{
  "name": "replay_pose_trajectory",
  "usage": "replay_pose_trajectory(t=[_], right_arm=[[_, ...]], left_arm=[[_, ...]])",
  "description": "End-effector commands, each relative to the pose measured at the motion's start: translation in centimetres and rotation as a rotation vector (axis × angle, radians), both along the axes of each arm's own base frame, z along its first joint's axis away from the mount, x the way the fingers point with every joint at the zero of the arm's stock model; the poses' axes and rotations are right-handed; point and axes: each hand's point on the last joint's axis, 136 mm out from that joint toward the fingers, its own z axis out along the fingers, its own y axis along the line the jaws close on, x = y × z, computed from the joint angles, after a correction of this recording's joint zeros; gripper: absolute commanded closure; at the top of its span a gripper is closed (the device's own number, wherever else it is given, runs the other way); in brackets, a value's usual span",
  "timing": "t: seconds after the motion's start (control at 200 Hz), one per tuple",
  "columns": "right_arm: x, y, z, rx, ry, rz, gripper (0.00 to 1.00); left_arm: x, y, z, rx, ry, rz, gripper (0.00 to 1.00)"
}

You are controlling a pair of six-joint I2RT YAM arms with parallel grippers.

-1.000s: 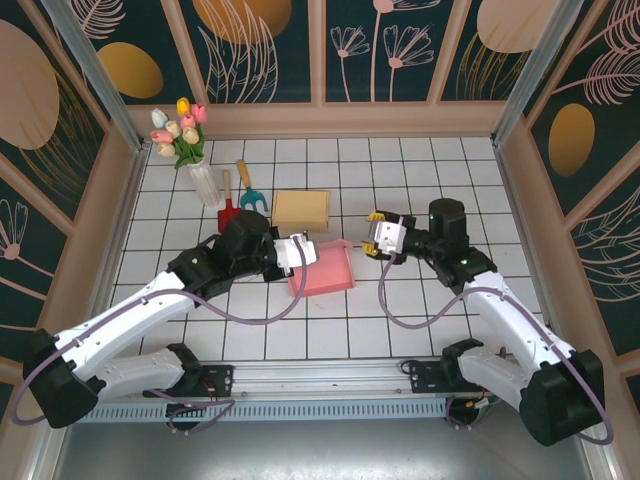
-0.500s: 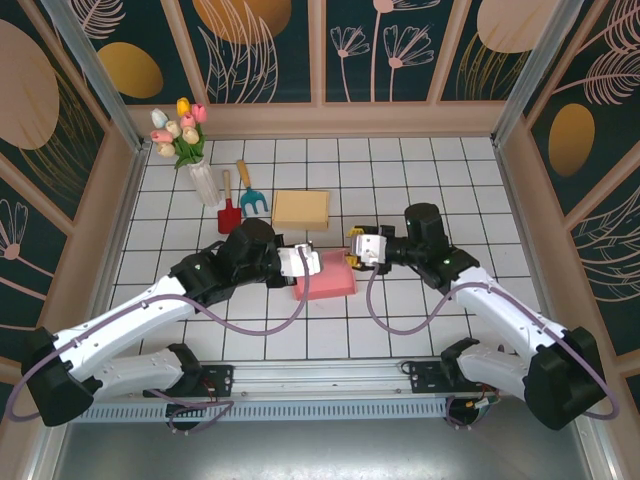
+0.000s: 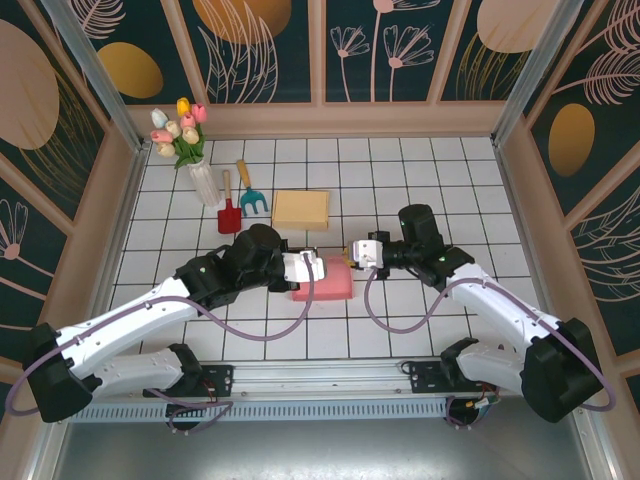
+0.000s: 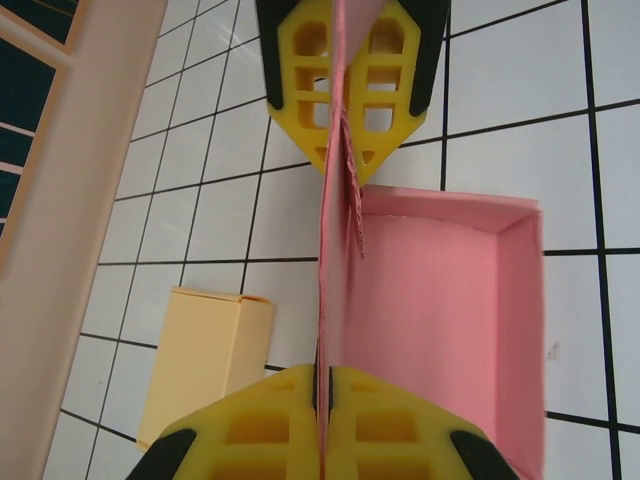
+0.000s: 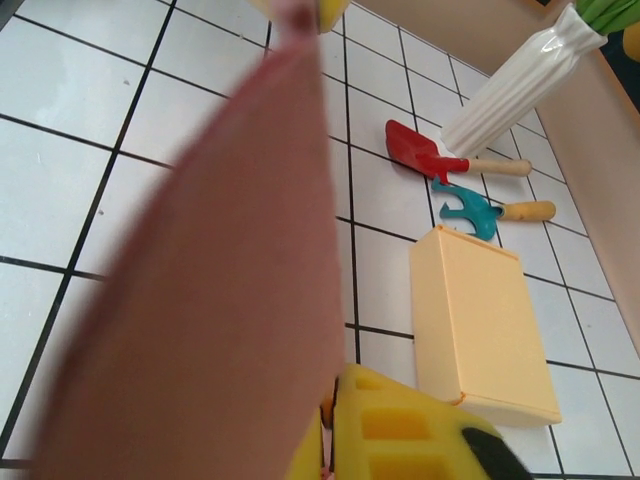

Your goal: Fold the paper box

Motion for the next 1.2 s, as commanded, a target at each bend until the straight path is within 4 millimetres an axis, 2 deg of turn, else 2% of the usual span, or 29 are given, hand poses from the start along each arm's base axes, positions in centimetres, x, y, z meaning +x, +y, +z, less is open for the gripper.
replay_pose_trajectory(t=[0.0,0.08,0.205,0.235,0.37,0.455,0.53,0.586,0.611,0.636,0.671,0.711,0.796,0.876,0.986,1.076,1.191], right_arm=[[-0.7,0.8,1.6,0.034,-0.019,0.063,0.98],[-0.7,0.7,1.3,0.027,-0.011,0.054,1.00],[0.3,0.0,1.5,0.051,0.009,0.004,1.00],[0.7,-0.3,1.6,0.058,0.013,-0.013,1.00],[2.4,-2.5,1.6,0.069,0.021,-0.099,1.00],[3.1,-3.4,1.6,0.076,0.009,-0.135,1.00],[3.4,-3.9,1.8,0.085,0.006,-0.153,1.00],[3.5,-4.2,1.8,0.089,0.007,-0.159,1.00],[3.5,-4.2,1.8,0.091,0.006,-0.159,1.00],[3.4,-4.2,1.7,0.090,0.008,-0.157,1.00],[3.3,-4.3,1.7,0.089,0.006,-0.156,1.00],[3.2,-4.4,1.6,0.088,0.010,-0.157,1.00],[2.8,-4.4,1.5,0.088,0.027,-0.148,1.00],[2.3,-4.4,1.5,0.091,0.036,-0.138,1.00],[2.0,-4.3,1.3,0.096,0.044,-0.128,1.00],[2.1,-4.2,1.2,0.099,0.053,-0.123,1.00],[2.1,-4.1,0.7,0.094,0.075,-0.120,1.00]], left_arm=[[0.5,-0.9,1.1,-0.055,-0.056,0.004,1.00],[1.0,-0.9,2.1,-0.092,-0.085,0.031,0.97],[1.7,-0.8,4.9,-0.191,-0.127,0.081,0.60],[1.6,-0.8,5.7,-0.220,-0.133,0.085,0.53],[0.3,-0.4,10.8,-0.414,-0.147,0.069,0.50],[-0.1,0.8,14.6,-0.583,-0.170,0.110,0.50],[1.1,2.8,18.0,-0.764,-0.170,0.255,0.46],[2.4,4.3,19.5,-0.857,-0.110,0.395,0.41],[3.3,4.7,19.4,-0.875,-0.067,0.476,0.39],[4.3,5.8,20.4,-0.925,-0.038,0.583,0.36],[5.8,7.4,20.3,-0.964,-0.010,0.751,0.34],[7.3,9.2,19.2,-1.003,0.028,0.926,0.33],[9.6,10.2,15.8,-1.065,0.218,1.061,0.29],[10.9,9.9,12.9,-1.100,0.406,1.096,0.25],[11.4,8.1,9.7,-1.084,0.575,1.109,0.22],[11.6,6.7,7.5,-1.044,0.653,1.109,0.21],[11.9,6.1,5.3,-1.003,0.691,1.135,0.19]])
